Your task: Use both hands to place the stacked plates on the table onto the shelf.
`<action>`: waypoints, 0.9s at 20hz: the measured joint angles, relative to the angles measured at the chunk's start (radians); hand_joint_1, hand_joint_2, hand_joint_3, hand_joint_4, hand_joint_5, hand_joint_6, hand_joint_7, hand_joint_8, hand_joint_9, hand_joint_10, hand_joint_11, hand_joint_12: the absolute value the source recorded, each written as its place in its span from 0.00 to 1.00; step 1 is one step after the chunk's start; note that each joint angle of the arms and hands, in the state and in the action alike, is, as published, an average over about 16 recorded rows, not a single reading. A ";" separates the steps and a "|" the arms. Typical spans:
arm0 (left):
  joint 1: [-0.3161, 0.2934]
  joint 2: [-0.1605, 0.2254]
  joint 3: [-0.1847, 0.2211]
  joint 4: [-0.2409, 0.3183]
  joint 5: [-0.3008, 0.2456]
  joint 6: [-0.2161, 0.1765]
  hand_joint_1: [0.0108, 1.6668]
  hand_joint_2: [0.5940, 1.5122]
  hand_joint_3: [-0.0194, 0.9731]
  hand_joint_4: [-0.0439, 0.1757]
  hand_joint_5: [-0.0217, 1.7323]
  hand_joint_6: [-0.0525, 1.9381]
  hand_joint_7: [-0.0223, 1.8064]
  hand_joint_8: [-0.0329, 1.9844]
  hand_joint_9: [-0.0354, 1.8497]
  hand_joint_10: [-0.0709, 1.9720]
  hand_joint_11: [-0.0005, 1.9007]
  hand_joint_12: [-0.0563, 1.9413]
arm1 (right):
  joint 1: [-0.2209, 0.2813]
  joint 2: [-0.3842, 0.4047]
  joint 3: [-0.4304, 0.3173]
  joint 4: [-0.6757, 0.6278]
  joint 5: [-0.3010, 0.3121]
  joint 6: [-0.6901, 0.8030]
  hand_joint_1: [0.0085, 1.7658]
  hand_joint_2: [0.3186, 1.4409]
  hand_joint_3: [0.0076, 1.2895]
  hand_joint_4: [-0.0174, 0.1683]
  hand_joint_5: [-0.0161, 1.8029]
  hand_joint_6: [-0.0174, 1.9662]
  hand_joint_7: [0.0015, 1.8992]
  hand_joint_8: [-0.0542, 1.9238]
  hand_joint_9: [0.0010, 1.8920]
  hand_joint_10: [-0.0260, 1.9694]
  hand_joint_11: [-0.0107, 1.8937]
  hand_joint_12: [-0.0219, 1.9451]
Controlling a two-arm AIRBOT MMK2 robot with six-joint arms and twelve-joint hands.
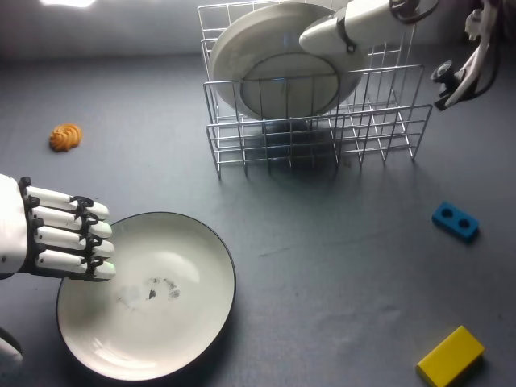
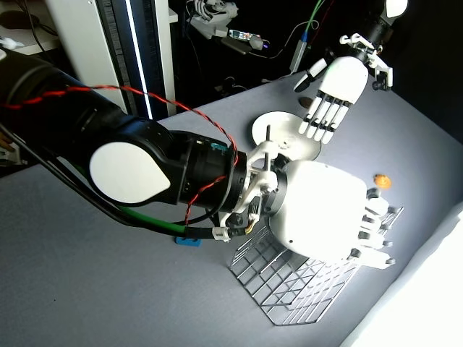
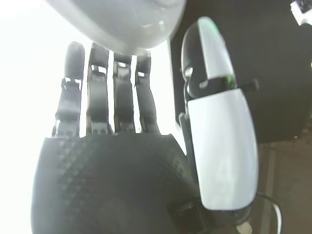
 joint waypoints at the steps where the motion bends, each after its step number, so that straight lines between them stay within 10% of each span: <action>1: 0.008 -0.004 0.003 -0.007 0.005 0.000 0.01 0.60 0.03 0.21 0.09 0.03 0.07 0.02 0.05 0.04 0.01 0.04 | -0.002 0.010 -0.018 0.003 0.026 -0.035 0.56 0.69 0.00 0.07 0.22 0.20 0.25 0.18 0.15 0.37 0.02 0.70; 11: 0.123 -0.024 -0.001 -0.120 0.074 -0.021 0.01 0.60 0.03 0.19 0.09 0.02 0.07 0.02 0.04 0.02 0.02 0.04 | -0.098 0.084 -0.215 -0.028 0.295 -0.424 0.57 0.55 0.00 0.10 0.09 0.04 0.09 0.05 0.05 0.12 0.01 0.25; 18: 0.203 -0.008 -0.042 -0.210 0.134 -0.090 0.01 0.60 0.03 0.19 0.07 0.01 0.06 0.01 0.03 0.01 0.02 0.04 | -0.197 0.049 -0.287 -0.074 0.332 -0.640 0.58 0.47 0.00 0.11 0.02 0.01 0.01 0.03 0.01 0.02 0.01 0.01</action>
